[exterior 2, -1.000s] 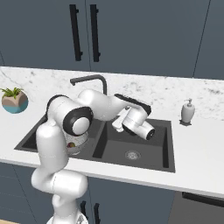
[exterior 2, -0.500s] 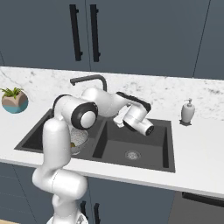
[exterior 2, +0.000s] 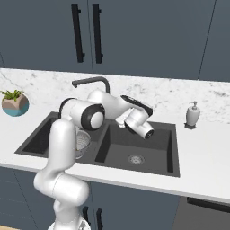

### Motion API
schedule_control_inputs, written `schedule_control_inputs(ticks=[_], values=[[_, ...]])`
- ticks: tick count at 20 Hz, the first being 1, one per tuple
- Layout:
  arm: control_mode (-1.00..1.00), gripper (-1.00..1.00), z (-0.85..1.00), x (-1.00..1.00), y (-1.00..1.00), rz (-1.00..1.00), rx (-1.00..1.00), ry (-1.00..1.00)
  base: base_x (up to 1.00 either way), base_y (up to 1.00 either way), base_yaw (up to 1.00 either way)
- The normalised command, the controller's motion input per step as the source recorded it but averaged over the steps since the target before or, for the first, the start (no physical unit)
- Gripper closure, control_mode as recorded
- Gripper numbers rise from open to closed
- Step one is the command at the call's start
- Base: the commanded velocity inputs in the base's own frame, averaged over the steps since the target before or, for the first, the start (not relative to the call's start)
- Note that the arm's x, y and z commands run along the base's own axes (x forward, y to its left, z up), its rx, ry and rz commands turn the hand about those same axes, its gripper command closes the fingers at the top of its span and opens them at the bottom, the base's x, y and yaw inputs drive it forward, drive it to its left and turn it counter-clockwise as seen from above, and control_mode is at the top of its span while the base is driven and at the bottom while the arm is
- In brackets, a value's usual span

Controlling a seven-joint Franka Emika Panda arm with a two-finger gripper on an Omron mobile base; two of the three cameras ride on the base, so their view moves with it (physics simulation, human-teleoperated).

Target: Put the colander in the sink, put the mango in the colander, and turn on the sink faucet and pour water over the colander.

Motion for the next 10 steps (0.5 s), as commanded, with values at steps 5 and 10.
schedule_control_inputs(ticks=[5, 10], values=[[-1.00, -1.00, -0.01, 0.36, 0.12, -0.08, 0.07, 0.00, 0.00, 0.00, 0.00], [-1.00, -1.00, -0.01, 0.35, 0.12, -0.07, 0.08, 0.00, 0.00, 0.00, 0.00]])
